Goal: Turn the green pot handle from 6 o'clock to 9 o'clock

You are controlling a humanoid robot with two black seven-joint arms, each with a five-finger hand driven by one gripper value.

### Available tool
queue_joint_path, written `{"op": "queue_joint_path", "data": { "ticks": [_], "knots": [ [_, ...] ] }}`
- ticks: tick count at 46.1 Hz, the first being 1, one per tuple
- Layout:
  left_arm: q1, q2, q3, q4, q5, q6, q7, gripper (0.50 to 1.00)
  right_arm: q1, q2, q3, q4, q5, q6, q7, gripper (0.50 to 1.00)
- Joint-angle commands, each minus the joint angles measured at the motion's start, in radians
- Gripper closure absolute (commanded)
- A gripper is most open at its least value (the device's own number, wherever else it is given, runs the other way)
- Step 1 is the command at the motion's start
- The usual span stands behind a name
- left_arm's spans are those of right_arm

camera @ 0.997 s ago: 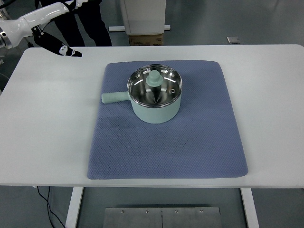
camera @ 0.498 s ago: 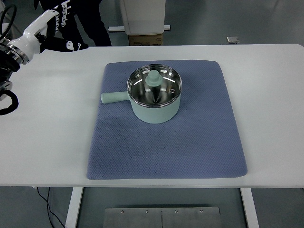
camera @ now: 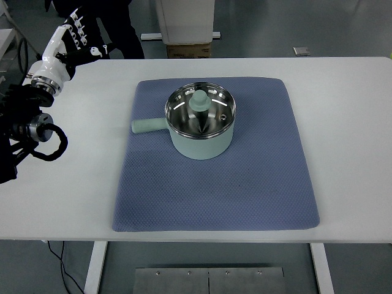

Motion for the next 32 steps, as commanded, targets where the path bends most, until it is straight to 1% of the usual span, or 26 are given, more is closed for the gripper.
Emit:
{"op": "queue_joint_path", "data": {
  "ticks": [1,15,24,28,32],
  "knots": [
    [0.023,-0.031,-0.062,0.017,-0.004,0.000,0.000,0.500,0.000,0.000,0.000,0.000,0.000,0.000,0.000,0.500],
    [0.132,-0.180,-0.342,0.120,-0.026,-0.014,0.000,0.500,0.000,0.000,0.000,0.000,0.000,0.000,0.000,0.500],
    [0.153,-0.217,-0.366,0.123,-0.030,-0.016,0.000,0.500,0.000,0.000,-0.002,0.002,-0.002,0.002,0.000,0.500],
    [0.153,-0.220,-0.382,0.127,-0.041,-0.028,0.027,0.500,0.000,0.000,-0.002,0.002,0.000,0.002,0.000,0.500],
    [0.153,-0.228,-0.389,0.155,-0.058,-0.054,0.045,0.500,0.000,0.000,0.000,0.002,0.000,0.002,0.000,0.500]
  ]
}}
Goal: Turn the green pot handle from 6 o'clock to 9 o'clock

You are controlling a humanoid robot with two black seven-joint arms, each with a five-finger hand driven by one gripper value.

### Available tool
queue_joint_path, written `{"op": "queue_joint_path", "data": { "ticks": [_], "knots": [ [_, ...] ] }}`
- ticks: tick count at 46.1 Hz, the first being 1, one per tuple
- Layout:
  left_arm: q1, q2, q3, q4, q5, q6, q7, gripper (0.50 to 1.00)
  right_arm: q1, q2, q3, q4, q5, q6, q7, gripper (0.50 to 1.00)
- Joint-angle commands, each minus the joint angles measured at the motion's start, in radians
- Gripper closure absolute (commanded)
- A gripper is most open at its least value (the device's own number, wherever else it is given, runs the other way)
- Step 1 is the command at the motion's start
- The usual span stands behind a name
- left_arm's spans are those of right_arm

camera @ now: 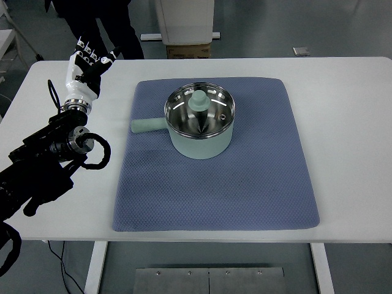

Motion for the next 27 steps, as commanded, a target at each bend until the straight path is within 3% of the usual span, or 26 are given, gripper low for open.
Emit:
{"op": "queue_joint_path", "data": {
  "ticks": [1,13,27],
  "knots": [
    [0.000,-0.010,-0.005,0.024,-0.015,-0.025,0.020,0.500,0.000,0.000,0.001,0.000,0.000,-0.002,0.000,0.500],
    [0.017,-0.040,-0.003,0.050,-0.026,-0.085,0.054,0.500,0.000,0.000,0.001,0.000,0.000,0.000,0.001,0.500],
    [0.017,-0.066,-0.002,0.084,-0.014,-0.090,0.052,0.500,0.000,0.000,0.001,0.000,0.002,0.000,0.001,0.500]
  ]
}}
